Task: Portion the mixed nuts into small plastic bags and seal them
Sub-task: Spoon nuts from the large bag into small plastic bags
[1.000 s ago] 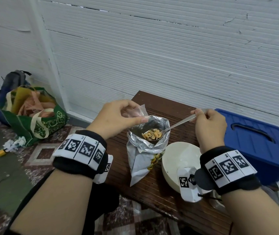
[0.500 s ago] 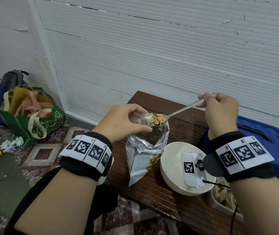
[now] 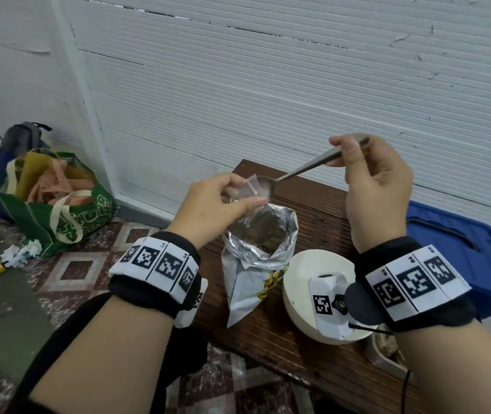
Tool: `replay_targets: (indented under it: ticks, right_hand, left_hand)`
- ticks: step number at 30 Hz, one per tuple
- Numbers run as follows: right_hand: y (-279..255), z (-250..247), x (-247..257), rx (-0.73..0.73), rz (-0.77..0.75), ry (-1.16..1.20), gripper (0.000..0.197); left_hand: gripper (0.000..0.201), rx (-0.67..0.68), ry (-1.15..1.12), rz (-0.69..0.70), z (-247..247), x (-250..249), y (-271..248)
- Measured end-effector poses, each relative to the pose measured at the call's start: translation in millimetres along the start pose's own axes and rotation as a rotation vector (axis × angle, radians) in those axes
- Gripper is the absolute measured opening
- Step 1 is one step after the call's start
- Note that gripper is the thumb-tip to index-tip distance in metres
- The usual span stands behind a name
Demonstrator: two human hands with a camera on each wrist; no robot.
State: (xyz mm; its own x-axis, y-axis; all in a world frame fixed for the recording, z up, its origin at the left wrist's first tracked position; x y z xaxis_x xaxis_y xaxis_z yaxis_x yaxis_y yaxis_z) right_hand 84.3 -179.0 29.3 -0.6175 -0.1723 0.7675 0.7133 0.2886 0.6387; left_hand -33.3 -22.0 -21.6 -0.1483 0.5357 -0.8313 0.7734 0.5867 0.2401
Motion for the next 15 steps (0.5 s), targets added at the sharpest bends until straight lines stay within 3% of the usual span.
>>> replay_targets:
  ticks: [3, 7, 11, 15]
  right_hand:
    - [5, -9, -2, -0.149, -0.016, -0.021, 0.018]
    - [4, -16, -11, -0.213, 0.033, -0.127, 0.024]
    - [-13, -10, -23, 0.004, 0.054, -0.289, 0.02]
    - [-34, 2, -35, 0.251, -0.055, -0.434, 0.016]
  left_hand:
    - [0.024, -0.009, -0.057, -0.009, -7, 2, -1]
    - [0.04, 0.069, -0.08, -0.034, -9, 4, -2]
    - [0.043, 0.13, -0.087, -0.03, -8, 3, -3]
    - [0.04, 0.13, -0.089, -0.04, -8, 4, -3]
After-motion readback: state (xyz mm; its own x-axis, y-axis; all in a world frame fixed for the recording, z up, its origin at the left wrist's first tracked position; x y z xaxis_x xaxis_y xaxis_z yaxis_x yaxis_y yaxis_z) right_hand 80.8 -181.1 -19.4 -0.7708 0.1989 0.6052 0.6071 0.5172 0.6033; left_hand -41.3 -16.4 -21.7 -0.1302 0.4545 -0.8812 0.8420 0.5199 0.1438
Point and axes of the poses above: each hand's wrist, its own y-axis towards the middle knuckle, its own z-axis out of the palm, x = y × z, the point moved 1 cm from there along y, towards the middle knuckle, and after that the axes turned 3 degrees about y, right-handed, at the moved point
